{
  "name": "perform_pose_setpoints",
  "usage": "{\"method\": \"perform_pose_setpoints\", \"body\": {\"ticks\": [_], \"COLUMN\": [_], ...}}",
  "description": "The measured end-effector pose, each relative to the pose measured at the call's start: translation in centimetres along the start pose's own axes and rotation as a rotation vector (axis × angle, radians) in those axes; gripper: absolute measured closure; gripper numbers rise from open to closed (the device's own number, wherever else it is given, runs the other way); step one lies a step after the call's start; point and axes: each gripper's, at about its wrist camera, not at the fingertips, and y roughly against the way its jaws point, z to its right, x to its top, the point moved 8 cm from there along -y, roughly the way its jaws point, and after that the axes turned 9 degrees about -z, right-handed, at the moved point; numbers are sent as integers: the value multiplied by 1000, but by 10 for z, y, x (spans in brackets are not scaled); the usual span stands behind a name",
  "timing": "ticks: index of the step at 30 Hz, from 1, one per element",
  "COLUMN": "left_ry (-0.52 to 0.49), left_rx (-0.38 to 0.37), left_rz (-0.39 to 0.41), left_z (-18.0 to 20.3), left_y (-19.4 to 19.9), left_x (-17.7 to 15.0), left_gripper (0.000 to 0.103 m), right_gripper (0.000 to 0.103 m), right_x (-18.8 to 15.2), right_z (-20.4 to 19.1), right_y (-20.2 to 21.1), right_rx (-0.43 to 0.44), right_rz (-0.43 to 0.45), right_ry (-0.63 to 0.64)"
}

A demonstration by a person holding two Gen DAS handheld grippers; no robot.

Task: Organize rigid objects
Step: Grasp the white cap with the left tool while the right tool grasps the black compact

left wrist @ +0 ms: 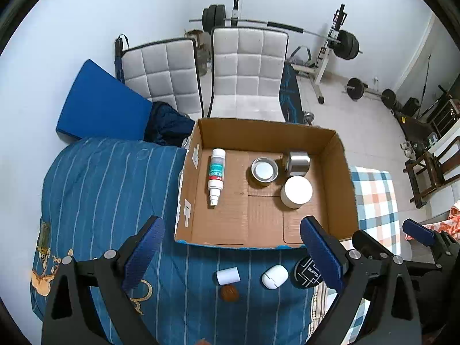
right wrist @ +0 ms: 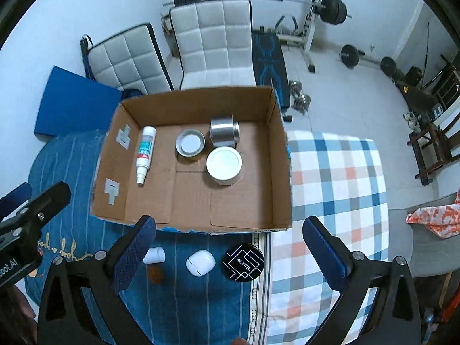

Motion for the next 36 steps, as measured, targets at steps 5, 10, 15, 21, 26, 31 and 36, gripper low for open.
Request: {"method": "perform_pose_setpoints", "body": {"ticks": [5, 10, 15, 21, 26, 31, 36], "left_ry": [19, 44, 65, 58, 75, 142, 169], "left_rx": [-10, 19, 54, 60, 58, -7, -34], "left_rz": [20, -35, -190, -391, -508, -552, -572], "left_z": [-1, -12, -25, -28, -27, -22, -14], "left_y": [16, -4, -73, -159, -213, -239, -252], "left_x": [-11, -35, -73, -121, -139, -139, -137], "left_gripper": [6, 6, 6, 6, 6, 6, 41], "right_gripper": [0, 0, 0, 0, 1, 11, 25], "right_x": [-11, -35, -73, -112, -119, -122, -125], "right_z": [3, 20, 49, 53, 50, 49, 49], "right_y": [24, 1, -73, -169, -217, -238, -238], "right_rx": [37, 37, 64, 90, 61, 78, 36], "right_rz": [49, -29, -219, -374, -408, -419, -403], "right_ry": [-4, 4, -97, -173, -190, -231, -213]}}
